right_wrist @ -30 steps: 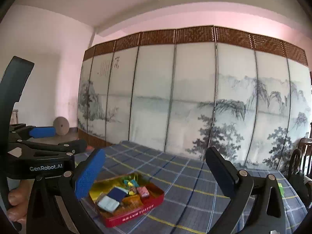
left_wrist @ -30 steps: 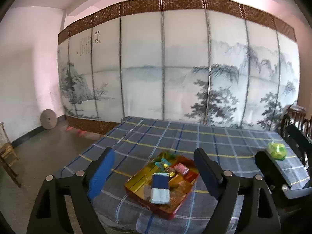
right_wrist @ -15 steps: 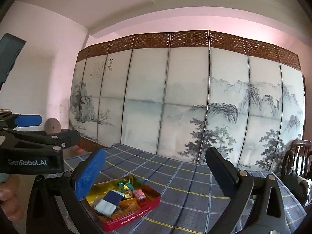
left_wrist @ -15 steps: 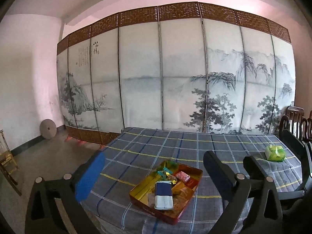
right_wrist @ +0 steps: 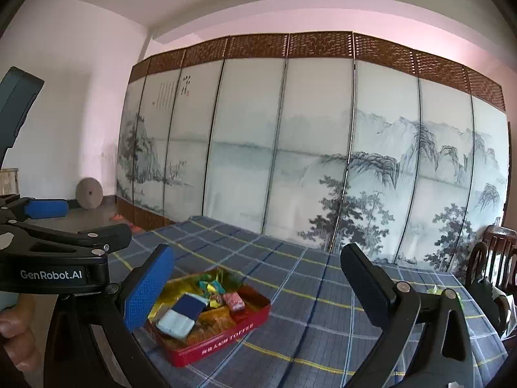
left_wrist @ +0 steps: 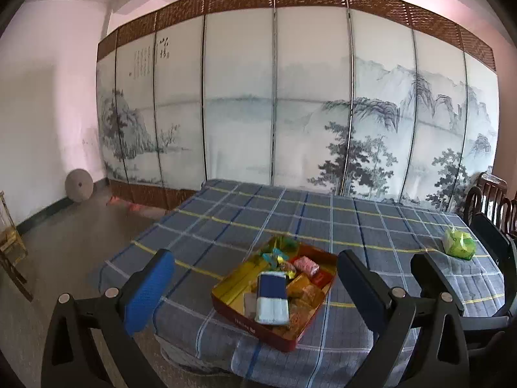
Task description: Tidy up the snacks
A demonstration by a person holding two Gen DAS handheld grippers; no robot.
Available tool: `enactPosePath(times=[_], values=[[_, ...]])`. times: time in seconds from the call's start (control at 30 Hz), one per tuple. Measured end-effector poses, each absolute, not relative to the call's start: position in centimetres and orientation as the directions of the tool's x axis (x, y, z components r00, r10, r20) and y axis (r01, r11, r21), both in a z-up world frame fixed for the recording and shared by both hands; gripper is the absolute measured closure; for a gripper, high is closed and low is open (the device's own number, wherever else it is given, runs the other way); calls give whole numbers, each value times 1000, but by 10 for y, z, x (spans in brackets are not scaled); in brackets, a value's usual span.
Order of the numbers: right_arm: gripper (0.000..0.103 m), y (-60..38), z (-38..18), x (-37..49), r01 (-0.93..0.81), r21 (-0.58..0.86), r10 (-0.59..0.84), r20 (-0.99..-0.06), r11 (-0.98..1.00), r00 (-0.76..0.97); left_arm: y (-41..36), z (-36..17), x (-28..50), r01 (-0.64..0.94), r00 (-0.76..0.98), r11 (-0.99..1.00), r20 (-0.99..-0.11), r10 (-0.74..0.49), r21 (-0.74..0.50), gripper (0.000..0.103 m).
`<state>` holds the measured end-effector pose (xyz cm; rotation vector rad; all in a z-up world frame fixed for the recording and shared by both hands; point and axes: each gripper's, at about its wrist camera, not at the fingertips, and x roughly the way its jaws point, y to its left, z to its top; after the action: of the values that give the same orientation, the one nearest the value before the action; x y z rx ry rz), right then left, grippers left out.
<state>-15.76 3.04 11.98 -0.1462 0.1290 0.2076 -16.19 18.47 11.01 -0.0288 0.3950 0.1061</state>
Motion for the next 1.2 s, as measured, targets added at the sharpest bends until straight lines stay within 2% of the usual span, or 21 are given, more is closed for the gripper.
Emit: enactPosePath(times=[0.33,1.2], values=[[1,31,109,-150,-231,-127,204,-196,965,959,202,99,-161,-165,893,986,-425,146,-7,1],[1,33,110,-152,-240,-128,214,-189,962,958,193,91,-161,-166,877,986,-452,161,29,1]])
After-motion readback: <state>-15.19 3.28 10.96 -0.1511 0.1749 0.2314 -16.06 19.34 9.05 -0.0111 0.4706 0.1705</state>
